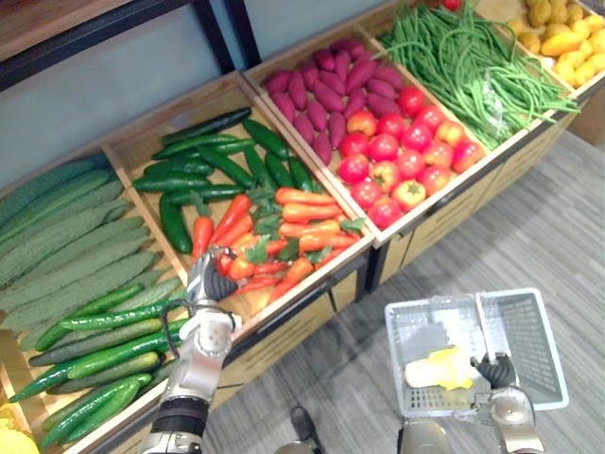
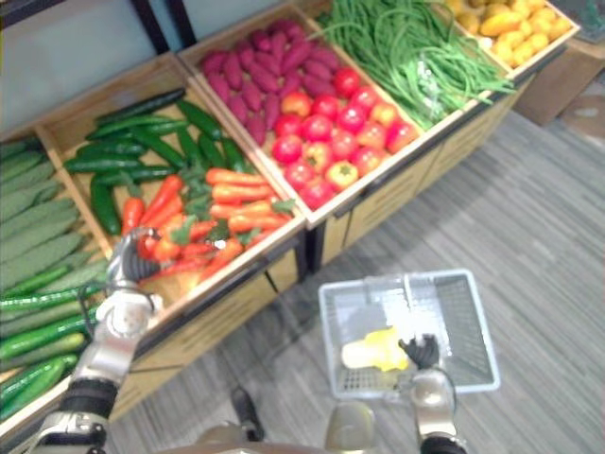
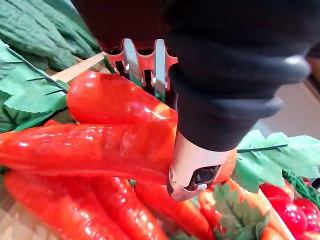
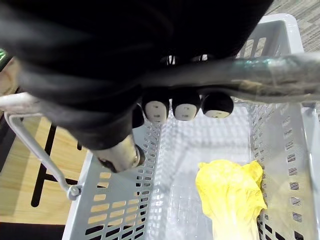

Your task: Pick vegetable in the basket

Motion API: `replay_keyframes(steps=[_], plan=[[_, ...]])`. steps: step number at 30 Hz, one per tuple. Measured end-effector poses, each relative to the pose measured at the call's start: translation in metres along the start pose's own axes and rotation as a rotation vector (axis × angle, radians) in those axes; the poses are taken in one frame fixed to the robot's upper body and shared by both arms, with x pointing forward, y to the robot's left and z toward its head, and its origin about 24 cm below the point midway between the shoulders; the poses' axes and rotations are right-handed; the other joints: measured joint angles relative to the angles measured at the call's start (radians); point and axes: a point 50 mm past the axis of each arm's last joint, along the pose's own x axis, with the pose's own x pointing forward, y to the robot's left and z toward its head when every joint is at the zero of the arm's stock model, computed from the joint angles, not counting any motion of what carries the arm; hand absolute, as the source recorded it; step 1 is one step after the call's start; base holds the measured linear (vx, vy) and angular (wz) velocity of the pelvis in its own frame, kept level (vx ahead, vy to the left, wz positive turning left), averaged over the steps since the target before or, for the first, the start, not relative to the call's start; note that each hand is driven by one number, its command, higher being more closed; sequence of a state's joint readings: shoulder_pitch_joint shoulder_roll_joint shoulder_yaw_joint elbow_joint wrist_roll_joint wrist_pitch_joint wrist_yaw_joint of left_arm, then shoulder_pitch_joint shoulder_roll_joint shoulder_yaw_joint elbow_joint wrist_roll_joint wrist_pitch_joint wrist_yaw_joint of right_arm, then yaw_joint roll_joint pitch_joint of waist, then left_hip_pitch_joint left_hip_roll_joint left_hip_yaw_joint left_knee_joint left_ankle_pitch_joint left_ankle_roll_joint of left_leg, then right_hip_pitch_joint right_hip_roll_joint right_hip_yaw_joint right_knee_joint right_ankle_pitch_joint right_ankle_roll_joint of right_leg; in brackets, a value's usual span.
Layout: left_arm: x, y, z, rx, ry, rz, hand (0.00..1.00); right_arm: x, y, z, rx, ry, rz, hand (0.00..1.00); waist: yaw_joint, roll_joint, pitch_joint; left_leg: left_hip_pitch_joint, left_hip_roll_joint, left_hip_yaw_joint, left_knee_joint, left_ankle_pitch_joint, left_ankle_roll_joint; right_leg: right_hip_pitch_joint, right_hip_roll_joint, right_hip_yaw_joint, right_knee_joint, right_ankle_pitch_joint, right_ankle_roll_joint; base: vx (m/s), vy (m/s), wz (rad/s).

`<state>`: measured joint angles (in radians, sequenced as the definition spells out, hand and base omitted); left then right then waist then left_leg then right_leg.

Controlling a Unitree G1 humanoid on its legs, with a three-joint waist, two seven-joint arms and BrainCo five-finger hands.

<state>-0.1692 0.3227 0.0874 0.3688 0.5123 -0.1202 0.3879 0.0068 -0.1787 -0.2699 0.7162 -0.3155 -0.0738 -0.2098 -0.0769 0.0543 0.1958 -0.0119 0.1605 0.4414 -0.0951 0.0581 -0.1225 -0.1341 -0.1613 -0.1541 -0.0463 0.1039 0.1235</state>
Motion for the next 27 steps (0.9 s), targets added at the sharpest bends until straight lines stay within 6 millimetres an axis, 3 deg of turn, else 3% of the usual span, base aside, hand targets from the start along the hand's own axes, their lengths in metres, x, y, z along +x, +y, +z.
replay_keyframes(steps=[18,27], plan=[[0.003,0.020,0.035,-0.043,-0.161,0.063,1.00,-0.003,-0.001,-0.008,-0.009,0.034,0.002,1.00,0.007,-0.003,-0.052,0.017,0.001,-0.047,0.000,0.017,0.004,0.050,-0.004,-0.041,-0.004,0.000,-0.001,-0.03,-0.005,0.07],[0.002,0.027,0.041,-0.035,-0.214,0.062,1.00,0.001,-0.005,-0.005,-0.019,0.035,-0.007,1.00,0.011,-0.006,-0.077,0.016,-0.004,-0.063,-0.001,0.019,0.006,0.060,-0.010,-0.060,-0.009,0.001,0.001,-0.02,-0.004,0.04]])
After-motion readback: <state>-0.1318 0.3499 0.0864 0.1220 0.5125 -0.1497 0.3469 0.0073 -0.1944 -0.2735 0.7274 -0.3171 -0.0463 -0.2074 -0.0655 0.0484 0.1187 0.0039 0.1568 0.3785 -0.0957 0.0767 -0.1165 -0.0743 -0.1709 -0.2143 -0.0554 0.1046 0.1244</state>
